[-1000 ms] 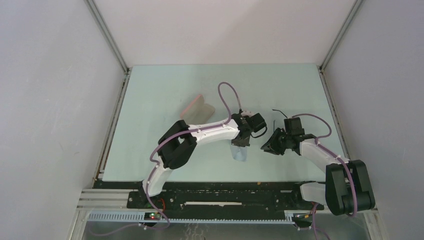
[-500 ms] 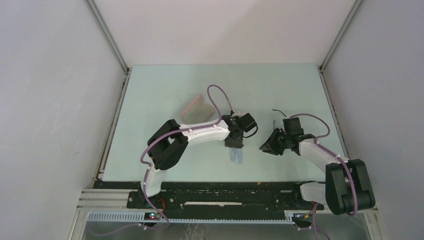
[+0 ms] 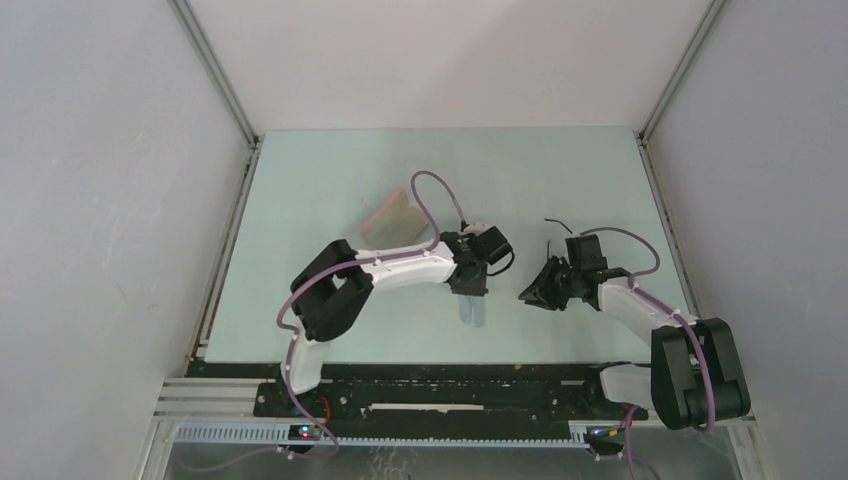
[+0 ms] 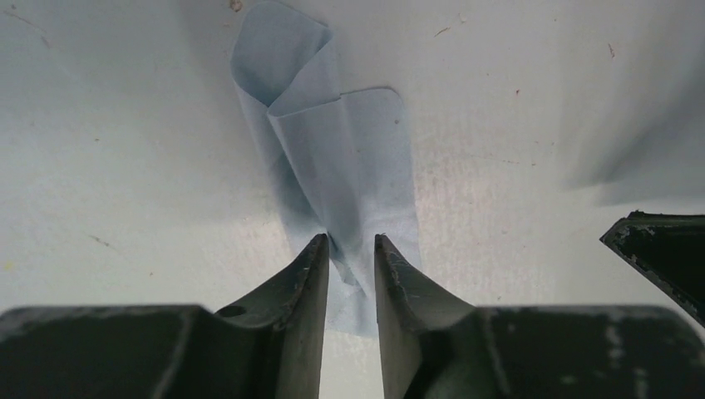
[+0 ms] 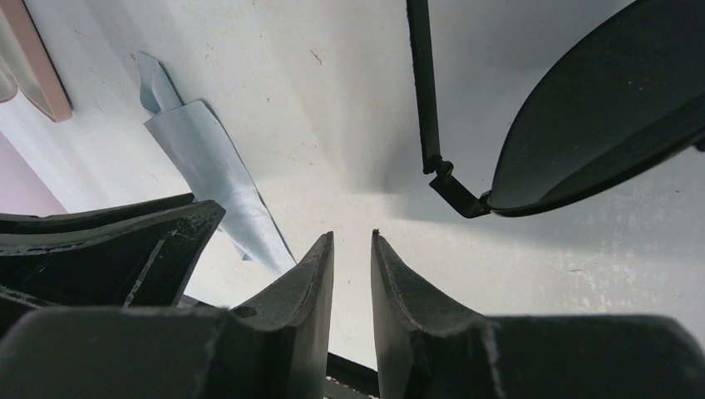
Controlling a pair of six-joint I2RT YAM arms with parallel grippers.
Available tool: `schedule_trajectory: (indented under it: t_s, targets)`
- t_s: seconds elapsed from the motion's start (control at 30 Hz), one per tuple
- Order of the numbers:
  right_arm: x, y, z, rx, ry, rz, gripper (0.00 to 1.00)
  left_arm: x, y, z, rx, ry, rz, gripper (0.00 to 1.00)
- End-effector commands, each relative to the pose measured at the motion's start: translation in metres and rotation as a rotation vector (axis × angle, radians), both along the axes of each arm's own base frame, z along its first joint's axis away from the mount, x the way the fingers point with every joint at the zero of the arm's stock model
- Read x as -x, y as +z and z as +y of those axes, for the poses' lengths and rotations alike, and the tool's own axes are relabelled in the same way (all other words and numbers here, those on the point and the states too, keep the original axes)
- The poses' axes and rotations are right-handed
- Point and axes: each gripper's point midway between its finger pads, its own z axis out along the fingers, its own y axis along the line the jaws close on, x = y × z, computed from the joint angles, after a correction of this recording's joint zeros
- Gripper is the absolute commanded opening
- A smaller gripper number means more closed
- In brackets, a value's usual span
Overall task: Organize the sunglasses
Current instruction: Adjust the glasses cleaning cloth at the center of the board.
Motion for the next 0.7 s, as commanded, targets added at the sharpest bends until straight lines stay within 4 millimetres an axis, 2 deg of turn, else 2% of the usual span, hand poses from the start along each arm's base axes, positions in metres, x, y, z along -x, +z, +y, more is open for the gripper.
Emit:
schedule_trajectory:
  t_s: [0.0, 0.23, 0.43, 0.67]
  targets:
    - [-0.004, 0.004, 0.005, -0.017, 0.012, -0.024, 0.31, -0.004, 0.033, 0.004, 0.06, 0.037, -0.061, 0.3]
    - [-0.004, 0.003, 0.007, -0.026, 0.016, -0.019, 0.31, -0.002, 0.035, 0.012, 0.048, 0.054, -0.069, 0.26]
    - [-0.004, 0.002, 0.008, -0.031, 0.018, -0.016, 0.3, 0.0, 0.025, 0.009, 0.038, 0.049, -0.041, 0.27]
    - [-0.004, 0.001, 0.007, -0.025, 0.022, -0.012, 0.31, 0.001, 0.016, 0.023, 0.015, 0.114, -0.017, 0.23]
